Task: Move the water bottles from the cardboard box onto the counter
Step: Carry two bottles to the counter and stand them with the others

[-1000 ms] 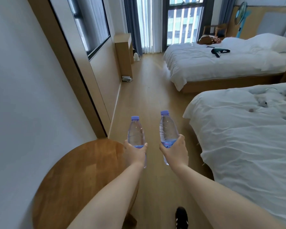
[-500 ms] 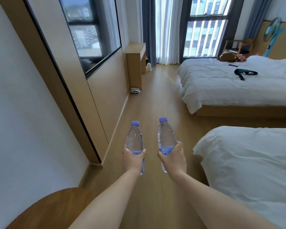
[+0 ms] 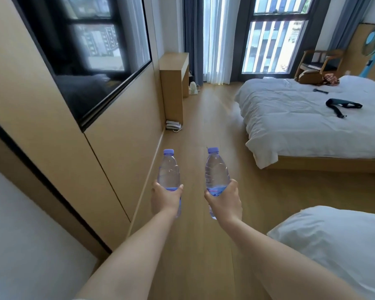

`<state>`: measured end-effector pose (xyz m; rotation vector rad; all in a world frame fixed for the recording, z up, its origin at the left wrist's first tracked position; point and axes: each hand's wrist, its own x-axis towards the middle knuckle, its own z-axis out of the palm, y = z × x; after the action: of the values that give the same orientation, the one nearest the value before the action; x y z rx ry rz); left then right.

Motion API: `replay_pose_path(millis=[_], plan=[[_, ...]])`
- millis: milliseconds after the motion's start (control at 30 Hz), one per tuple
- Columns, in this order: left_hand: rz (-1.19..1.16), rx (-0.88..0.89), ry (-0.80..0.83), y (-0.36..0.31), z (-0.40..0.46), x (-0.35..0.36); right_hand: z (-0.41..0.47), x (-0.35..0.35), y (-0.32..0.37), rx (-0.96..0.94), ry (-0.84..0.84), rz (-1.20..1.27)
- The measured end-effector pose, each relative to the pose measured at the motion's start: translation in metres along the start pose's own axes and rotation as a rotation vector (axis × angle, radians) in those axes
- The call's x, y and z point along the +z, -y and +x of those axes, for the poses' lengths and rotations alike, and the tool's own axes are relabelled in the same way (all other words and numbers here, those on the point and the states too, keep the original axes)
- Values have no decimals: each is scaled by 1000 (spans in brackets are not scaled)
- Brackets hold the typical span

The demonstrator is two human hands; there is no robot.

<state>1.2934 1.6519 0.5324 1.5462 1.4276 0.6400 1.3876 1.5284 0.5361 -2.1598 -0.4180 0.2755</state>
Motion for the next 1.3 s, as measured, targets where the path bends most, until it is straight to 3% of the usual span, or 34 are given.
replay_pose_path(millis=[433, 700, 1000, 1300], plan=[[74, -52, 2, -126, 223, 182, 324, 63, 34, 83, -34, 80], [117, 23, 58, -228, 364, 266, 520, 97, 82, 80, 9, 88], [163, -8, 31, -294, 580, 365, 733, 185, 130, 73, 31, 39], [79, 41, 122, -413, 767, 468, 936, 224, 189, 102, -26, 14]])
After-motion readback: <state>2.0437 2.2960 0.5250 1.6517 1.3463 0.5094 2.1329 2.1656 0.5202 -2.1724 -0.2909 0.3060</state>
